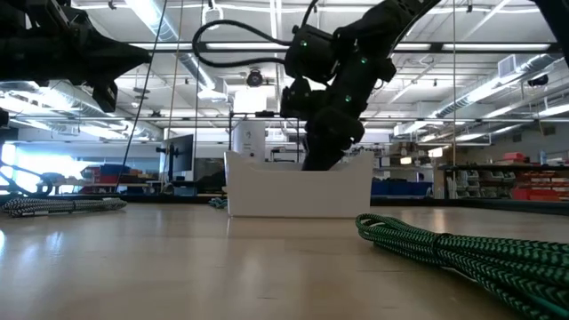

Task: Pick and place USB-C Cables
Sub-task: Put the black and pink charger cable into the white bin, then put the black and white charger cable into the white bin

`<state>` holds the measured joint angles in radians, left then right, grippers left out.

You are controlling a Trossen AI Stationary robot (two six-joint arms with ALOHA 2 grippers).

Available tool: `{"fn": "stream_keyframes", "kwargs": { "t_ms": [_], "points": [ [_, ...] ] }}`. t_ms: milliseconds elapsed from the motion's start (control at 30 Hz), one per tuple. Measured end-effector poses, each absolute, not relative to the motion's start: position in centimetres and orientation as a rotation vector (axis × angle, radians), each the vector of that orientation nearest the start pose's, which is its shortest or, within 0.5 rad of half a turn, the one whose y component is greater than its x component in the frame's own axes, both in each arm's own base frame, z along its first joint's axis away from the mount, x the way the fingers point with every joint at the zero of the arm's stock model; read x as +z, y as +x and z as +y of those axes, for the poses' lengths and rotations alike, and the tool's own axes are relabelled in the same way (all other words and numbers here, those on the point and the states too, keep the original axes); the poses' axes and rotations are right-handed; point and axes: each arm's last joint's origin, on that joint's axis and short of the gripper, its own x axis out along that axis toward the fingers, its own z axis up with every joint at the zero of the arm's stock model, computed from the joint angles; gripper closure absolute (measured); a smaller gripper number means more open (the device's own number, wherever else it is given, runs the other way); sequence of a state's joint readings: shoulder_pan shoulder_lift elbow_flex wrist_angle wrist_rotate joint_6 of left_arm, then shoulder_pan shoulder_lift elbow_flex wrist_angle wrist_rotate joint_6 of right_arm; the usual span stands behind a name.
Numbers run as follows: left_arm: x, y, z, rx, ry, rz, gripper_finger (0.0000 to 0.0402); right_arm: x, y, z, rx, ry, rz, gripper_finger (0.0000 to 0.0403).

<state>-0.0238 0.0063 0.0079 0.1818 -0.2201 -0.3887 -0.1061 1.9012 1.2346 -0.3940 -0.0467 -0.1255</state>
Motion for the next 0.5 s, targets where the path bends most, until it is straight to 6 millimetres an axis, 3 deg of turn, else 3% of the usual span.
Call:
{"fn": "stream_keyframes", "kwargs": {
  "t_ms": [133,300,500],
  "points": [
    [18.3,9.5,0.4,0.158,-0.409,-0.219,0.0383,16.5,38.0,-4.0,-0.005,-0.004,1.062,0.0369],
    [18.3,9.5,0.4,0.158,-0.410,-0.217,0.0377,16.9,38.1,-4.0,-0.002,-0.021,1.037,0.0300],
    [18.3,9.5,0.4,0.155,-0.437,-0.221,0.0378,20.5,37.8,-4.1,-0.159,-0.114,0.921,0.0238]
  ]
}}
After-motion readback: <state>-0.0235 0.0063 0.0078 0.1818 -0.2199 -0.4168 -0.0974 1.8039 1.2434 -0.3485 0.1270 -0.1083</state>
